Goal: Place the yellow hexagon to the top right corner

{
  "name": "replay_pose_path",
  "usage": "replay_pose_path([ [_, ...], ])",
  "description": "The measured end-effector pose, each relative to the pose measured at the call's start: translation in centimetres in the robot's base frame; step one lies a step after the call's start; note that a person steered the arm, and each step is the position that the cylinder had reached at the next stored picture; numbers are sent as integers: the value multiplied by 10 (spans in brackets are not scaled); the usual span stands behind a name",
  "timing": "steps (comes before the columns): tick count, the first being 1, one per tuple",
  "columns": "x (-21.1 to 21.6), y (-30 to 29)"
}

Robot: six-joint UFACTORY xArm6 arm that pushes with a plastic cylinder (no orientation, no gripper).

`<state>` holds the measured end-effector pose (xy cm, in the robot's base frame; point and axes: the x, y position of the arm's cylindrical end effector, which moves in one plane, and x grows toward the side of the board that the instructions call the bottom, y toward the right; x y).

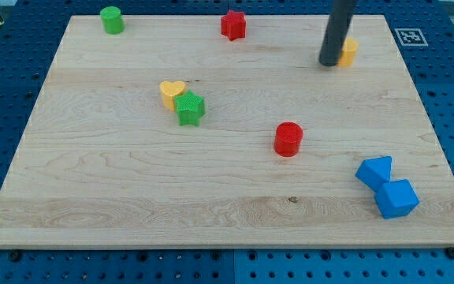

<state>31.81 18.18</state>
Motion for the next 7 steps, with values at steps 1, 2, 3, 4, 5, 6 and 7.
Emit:
replay_pose_path([
  [1,0,23],
  [2,0,25],
  [3,2,31],
  [4,2,45],
  [5,2,56],
  [6,0,56],
  [7,-9,48],
])
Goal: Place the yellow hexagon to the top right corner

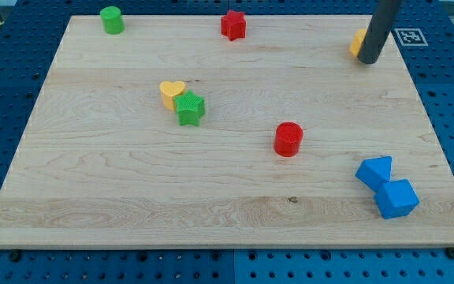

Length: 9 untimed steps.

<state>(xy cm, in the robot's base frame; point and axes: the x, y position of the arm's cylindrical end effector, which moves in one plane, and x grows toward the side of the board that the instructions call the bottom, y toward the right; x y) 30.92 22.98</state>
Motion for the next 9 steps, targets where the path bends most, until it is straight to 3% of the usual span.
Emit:
replay_pose_path([
  [5,-60,-4],
  [6,-52,-6],
  [7,1,-23],
  [8,34,-63],
  [9,40,-99],
])
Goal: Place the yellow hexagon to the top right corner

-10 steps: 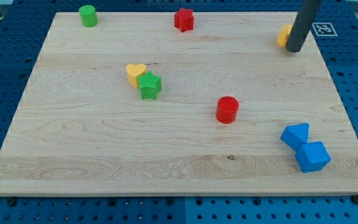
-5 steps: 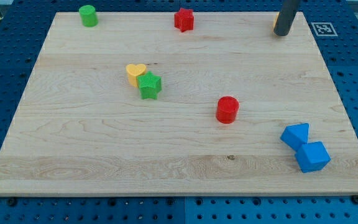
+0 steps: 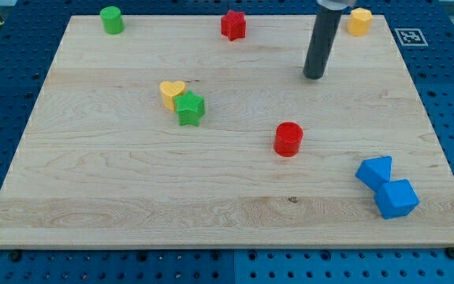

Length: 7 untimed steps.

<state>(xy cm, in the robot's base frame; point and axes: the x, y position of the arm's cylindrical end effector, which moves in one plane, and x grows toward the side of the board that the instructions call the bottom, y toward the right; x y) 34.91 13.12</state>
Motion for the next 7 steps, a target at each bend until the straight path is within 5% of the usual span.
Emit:
replay_pose_path([
  [3,34,3],
  [6,171,151],
  [7,218,137],
])
